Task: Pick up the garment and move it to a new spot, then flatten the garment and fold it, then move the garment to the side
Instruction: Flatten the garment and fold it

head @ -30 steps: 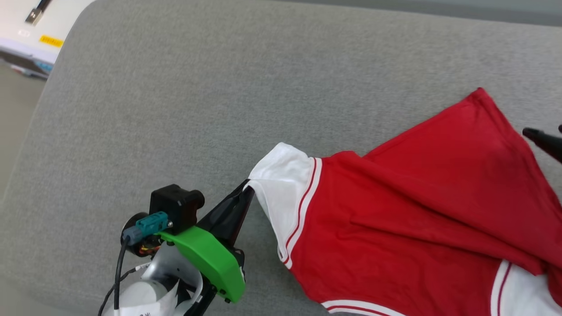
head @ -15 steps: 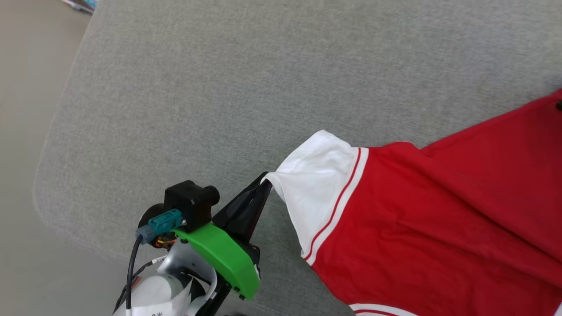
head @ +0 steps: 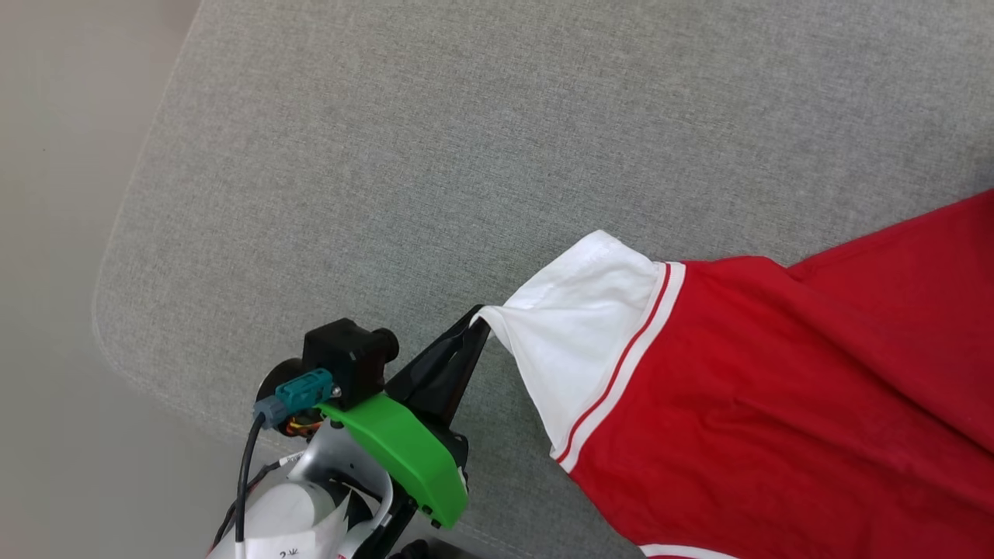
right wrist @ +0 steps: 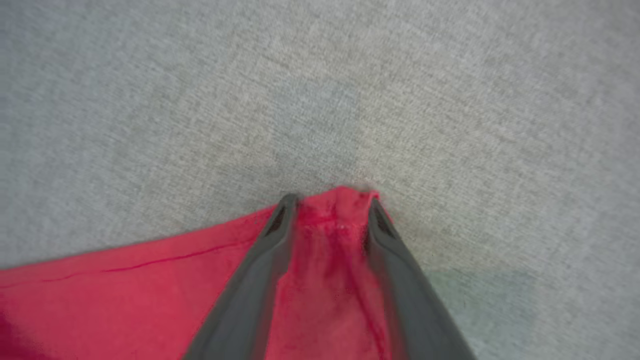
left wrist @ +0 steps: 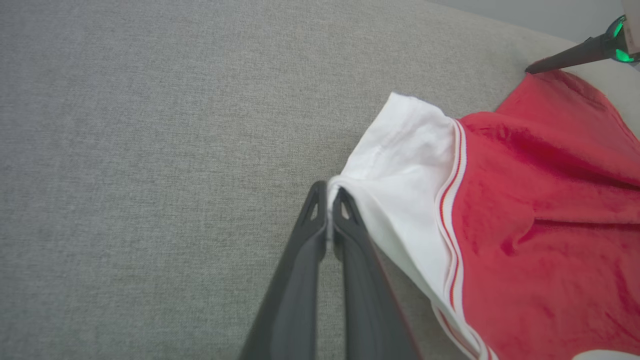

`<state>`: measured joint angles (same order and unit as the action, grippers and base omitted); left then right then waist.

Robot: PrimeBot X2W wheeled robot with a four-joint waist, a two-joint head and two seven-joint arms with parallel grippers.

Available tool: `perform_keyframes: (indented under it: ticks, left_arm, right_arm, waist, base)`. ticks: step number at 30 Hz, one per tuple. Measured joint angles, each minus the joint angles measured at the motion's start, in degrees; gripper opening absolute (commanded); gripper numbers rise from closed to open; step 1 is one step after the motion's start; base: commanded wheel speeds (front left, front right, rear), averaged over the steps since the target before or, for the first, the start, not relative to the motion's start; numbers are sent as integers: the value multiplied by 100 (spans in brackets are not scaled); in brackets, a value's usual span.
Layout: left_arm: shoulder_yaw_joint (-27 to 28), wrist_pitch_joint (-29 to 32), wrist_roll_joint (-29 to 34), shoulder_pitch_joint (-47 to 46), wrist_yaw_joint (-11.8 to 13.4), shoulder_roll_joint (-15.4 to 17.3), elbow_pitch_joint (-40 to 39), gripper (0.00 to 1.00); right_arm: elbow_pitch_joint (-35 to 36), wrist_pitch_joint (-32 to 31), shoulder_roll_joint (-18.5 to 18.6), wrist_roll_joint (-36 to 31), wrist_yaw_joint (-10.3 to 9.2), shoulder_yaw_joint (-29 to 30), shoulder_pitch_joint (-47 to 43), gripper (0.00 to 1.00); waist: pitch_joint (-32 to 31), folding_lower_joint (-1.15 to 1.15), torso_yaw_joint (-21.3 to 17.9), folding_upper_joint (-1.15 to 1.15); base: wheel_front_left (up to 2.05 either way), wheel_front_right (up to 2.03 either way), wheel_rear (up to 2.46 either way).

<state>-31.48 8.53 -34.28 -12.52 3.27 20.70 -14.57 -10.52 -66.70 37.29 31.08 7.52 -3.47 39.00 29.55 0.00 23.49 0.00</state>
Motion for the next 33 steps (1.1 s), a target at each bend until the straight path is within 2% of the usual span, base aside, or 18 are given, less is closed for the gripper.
perform_keyframes:
  ticks: [10, 18, 33]
  left_arm:
    - [25, -27, -7, -9, 1, 13, 55, 0]
    - [167, -29, -11, -15, 60, 158, 23, 0]
    - [606, 162, -70, -1, 347, 538, -454, 0]
  right_arm:
    - [-213, 466, -118, 153, 0, -33, -97, 0]
    - [-409, 1227, -335, 318, 0, -41, -257, 0]
    - [-338, 2568, -282, 750, 0, -70, -467, 0]
  waist:
    - [-197, 0, -81, 0]
    - [-568, 0, -242, 0]
    - [-1474, 0, -932, 0]
  base:
    - [0, 0, 0]
    - [0, 0, 0]
    - [0, 0, 0]
